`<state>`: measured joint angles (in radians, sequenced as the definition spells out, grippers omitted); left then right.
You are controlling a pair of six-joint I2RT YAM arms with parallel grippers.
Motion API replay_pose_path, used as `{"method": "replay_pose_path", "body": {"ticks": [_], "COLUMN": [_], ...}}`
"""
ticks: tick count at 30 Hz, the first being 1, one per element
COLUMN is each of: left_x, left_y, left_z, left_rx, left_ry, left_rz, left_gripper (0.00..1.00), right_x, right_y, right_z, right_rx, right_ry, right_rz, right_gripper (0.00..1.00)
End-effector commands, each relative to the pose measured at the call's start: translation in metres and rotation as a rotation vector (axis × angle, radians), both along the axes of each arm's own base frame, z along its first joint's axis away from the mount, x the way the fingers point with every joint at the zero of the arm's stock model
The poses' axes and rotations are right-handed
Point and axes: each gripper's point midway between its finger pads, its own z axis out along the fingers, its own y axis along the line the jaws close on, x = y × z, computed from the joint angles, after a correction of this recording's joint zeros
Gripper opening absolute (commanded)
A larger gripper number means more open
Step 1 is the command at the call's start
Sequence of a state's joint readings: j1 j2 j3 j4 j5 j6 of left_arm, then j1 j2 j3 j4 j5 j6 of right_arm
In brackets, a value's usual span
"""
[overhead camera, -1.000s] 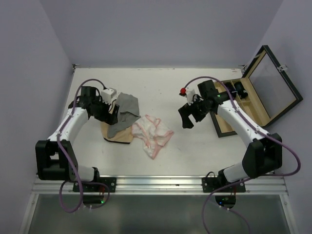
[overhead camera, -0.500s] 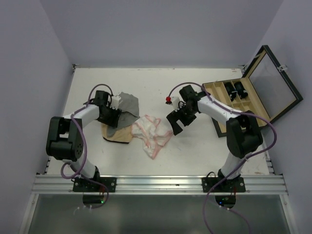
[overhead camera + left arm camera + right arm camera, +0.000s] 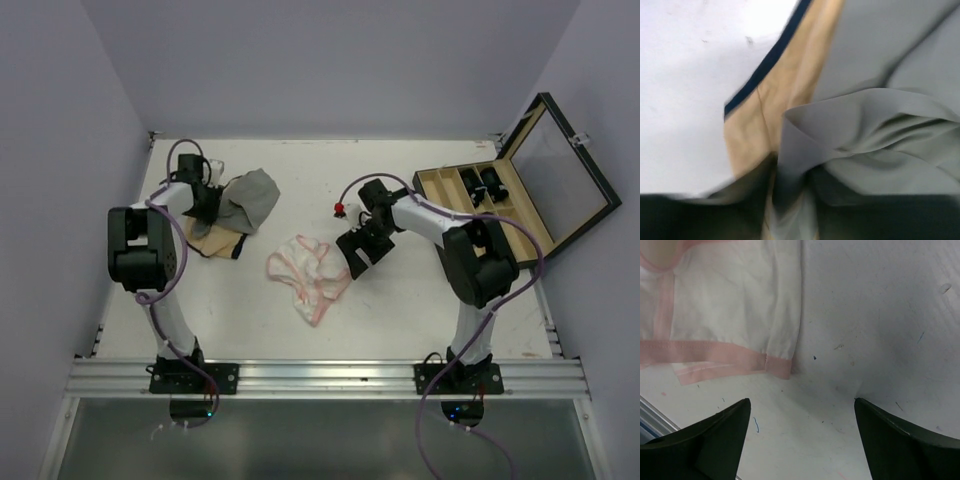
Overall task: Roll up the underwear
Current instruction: Move the underwear to the center of the board
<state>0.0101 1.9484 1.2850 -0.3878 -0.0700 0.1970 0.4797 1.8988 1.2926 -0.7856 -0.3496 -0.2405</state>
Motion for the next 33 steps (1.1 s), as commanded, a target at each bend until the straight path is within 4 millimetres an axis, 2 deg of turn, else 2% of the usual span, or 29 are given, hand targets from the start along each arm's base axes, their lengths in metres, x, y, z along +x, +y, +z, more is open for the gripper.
{"method": "replay_pose_path", "body": {"ticks": [1, 2, 3, 4, 5, 6, 7, 8, 10, 12, 13, 14, 16, 17, 20, 21, 25, 26, 29, 30, 33], "left_x": [0.014, 0.014, 0.015, 0.015, 0.011, 0.008, 0.004, -0.004, -0.019, -0.038, -0.045, -0.057, -0.067, -0.072, -0.080, -0.081, -0.084, -0.086, -0.090, -0.092, -0.099], "left_y": [0.012, 0.012, 0.004, 0.002, -0.002, -0.015, -0.024, -0.032, -0.054, -0.073, -0.082, -0.098, -0.112, -0.124, -0.134, -0.135, -0.137, -0.137, -0.138, -0.139, -0.143], "left_z": [0.023, 0.032, 0.053, 0.065, 0.074, 0.086, 0.110, 0.115, 0.138, 0.135, 0.141, 0.130, 0.129, 0.120, 0.112, 0.111, 0.110, 0.108, 0.105, 0.103, 0.097], "left_rx": [-0.093, -0.118, -0.167, -0.184, -0.208, -0.254, -0.275, -0.298, -0.371, -0.380, -0.365, -0.356, -0.314, -0.310, -0.344, -0.353, -0.371, -0.374, -0.388, -0.397, -0.419], "left_ry": [-0.050, -0.067, -0.117, -0.146, -0.163, -0.191, -0.238, -0.241, -0.278, -0.252, -0.265, -0.246, -0.273, -0.268, -0.231, -0.224, -0.224, -0.222, -0.211, -0.205, -0.181], "left_rz": [-0.018, -0.045, -0.084, -0.100, -0.124, -0.199, -0.247, -0.288, -0.393, -0.487, -0.528, -0.595, -0.638, -0.665, -0.670, -0.666, -0.658, -0.652, -0.652, -0.656, -0.673], "left_gripper": [0.57, 0.62, 0.68, 0.71, 0.73, 0.73, 0.74, 0.74, 0.74, 0.74, 0.74, 0.74, 0.74, 0.74, 0.74, 0.73, 0.73, 0.73, 0.73, 0.74, 0.75], "right_x": [0.020, 0.020, 0.023, 0.023, 0.025, 0.027, 0.029, 0.031, 0.034, 0.036, 0.038, 0.039, 0.041, 0.042, 0.040, 0.040, 0.035, 0.031, 0.020, 0.019, 0.018], "right_y": [0.020, 0.024, 0.026, 0.027, 0.027, 0.027, 0.027, 0.027, 0.025, 0.025, 0.027, 0.028, 0.030, 0.031, 0.033, 0.034, 0.044, 0.053, 0.067, 0.069, 0.071], "right_z": [0.011, 0.011, 0.009, 0.007, 0.006, 0.004, -0.001, -0.002, -0.006, -0.005, -0.004, 0.000, 0.007, 0.015, 0.030, 0.042, 0.056, 0.059, 0.046, 0.034, 0.018], "right_rx": [0.060, 0.066, 0.070, 0.069, 0.060, 0.057, 0.055, 0.049, 0.039, 0.043, 0.052, 0.060, 0.074, 0.087, 0.116, 0.130, 0.143, 0.145, 0.121, 0.094, 0.053], "right_ry": [-0.050, -0.054, -0.062, -0.065, -0.078, -0.084, -0.088, -0.094, -0.108, -0.124, -0.136, -0.147, -0.161, -0.180, -0.206, -0.227, -0.241, -0.243, -0.204, -0.189, -0.170], "right_rz": [-0.018, -0.012, -0.008, -0.002, 0.004, 0.005, 0.010, 0.016, 0.022, 0.026, 0.030, 0.030, 0.025, 0.023, 0.013, 0.008, 0.011, 0.030, 0.068, 0.074, 0.083], "right_gripper": [0.86, 0.84, 0.82, 0.78, 0.75, 0.72, 0.64, 0.59, 0.49, 0.42, 0.35, 0.34, 0.36, 0.37, 0.45, 0.46, 0.44, 0.43, 0.42, 0.42, 0.42]}}
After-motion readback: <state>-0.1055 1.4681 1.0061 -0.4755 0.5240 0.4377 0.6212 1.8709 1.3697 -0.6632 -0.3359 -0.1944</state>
